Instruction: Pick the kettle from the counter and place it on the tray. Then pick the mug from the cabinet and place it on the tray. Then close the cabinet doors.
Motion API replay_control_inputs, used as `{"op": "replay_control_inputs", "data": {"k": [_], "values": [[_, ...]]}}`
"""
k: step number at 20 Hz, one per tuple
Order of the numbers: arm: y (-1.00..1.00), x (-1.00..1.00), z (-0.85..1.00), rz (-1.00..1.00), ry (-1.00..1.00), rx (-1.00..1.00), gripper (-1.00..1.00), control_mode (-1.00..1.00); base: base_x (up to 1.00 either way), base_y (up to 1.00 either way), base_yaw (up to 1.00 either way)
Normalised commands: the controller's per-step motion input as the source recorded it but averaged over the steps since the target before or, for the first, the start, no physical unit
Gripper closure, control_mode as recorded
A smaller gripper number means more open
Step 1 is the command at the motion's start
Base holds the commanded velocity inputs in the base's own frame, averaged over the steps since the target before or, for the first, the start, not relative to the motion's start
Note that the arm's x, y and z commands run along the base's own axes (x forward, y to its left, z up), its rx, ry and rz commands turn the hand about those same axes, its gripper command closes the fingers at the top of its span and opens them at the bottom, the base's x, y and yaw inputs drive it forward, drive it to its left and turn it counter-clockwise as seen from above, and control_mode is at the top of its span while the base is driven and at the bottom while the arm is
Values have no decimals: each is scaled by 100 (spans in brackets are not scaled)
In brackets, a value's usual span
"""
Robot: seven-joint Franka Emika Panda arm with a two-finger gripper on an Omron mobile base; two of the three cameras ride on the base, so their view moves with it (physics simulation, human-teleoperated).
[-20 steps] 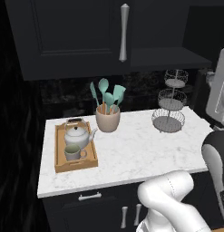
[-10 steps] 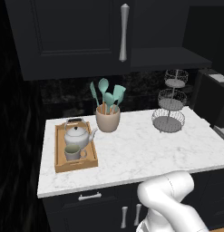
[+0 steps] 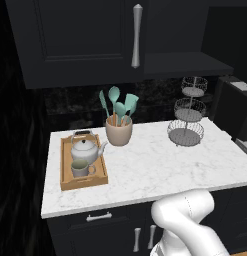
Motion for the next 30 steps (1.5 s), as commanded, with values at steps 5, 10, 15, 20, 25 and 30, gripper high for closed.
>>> {"op": "replay_control_inputs", "data": {"k": [5, 10, 15, 20, 25, 30], "values": [[-49, 0, -15, -2, 0, 9, 100, -100, 0, 0, 0], [-62, 7, -19, -5, 0, 8, 100, -100, 0, 0, 0], [-59, 0, -4, -2, 0, 5, 100, -100, 0, 0, 0], [-40, 0, -23, -6, 0, 5, 100, -100, 0, 0, 0], [-34, 11, -26, -5, 0, 6, 100, -100, 0, 0, 0], [-44, 40, -34, -7, 0, 9, 100, -100, 0, 0, 0]]}}
